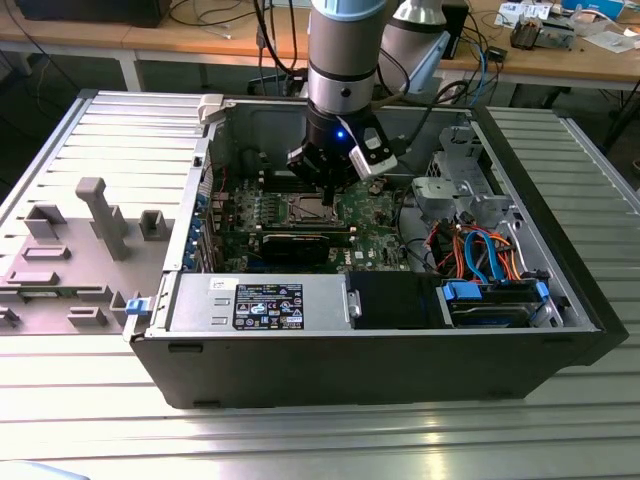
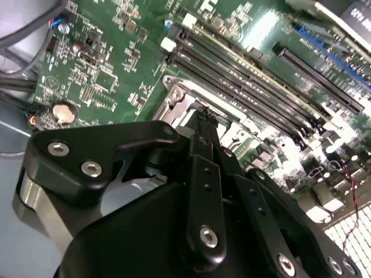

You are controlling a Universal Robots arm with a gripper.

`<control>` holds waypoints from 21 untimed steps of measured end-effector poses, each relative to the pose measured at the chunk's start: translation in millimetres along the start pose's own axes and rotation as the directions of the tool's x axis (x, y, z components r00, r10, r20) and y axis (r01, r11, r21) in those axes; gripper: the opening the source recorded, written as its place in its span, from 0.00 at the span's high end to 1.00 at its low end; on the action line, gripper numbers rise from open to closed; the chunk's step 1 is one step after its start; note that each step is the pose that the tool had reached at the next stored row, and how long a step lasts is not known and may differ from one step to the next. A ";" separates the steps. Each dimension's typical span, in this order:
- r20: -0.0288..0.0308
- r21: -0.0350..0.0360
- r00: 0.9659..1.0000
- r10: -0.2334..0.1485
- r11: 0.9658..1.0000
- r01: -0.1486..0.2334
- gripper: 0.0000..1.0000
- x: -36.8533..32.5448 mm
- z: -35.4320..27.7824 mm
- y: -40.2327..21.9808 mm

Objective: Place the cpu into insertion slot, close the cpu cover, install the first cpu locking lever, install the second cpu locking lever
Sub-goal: 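Install the second cpu locking lever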

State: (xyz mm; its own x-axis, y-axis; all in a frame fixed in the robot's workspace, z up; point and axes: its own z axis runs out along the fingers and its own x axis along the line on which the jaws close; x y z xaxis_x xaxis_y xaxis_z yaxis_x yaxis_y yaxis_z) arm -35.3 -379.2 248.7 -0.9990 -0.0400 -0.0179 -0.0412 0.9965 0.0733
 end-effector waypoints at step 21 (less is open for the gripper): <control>-0.019 -0.021 1.000 0.000 1.000 -0.001 0.89 8.0 0.6 -16.8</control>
State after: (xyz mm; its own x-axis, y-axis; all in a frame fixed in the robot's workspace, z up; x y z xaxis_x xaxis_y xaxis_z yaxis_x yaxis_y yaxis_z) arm -42.6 -396.2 246.7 -0.9991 -0.0413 0.0011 -0.0410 0.9947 0.0943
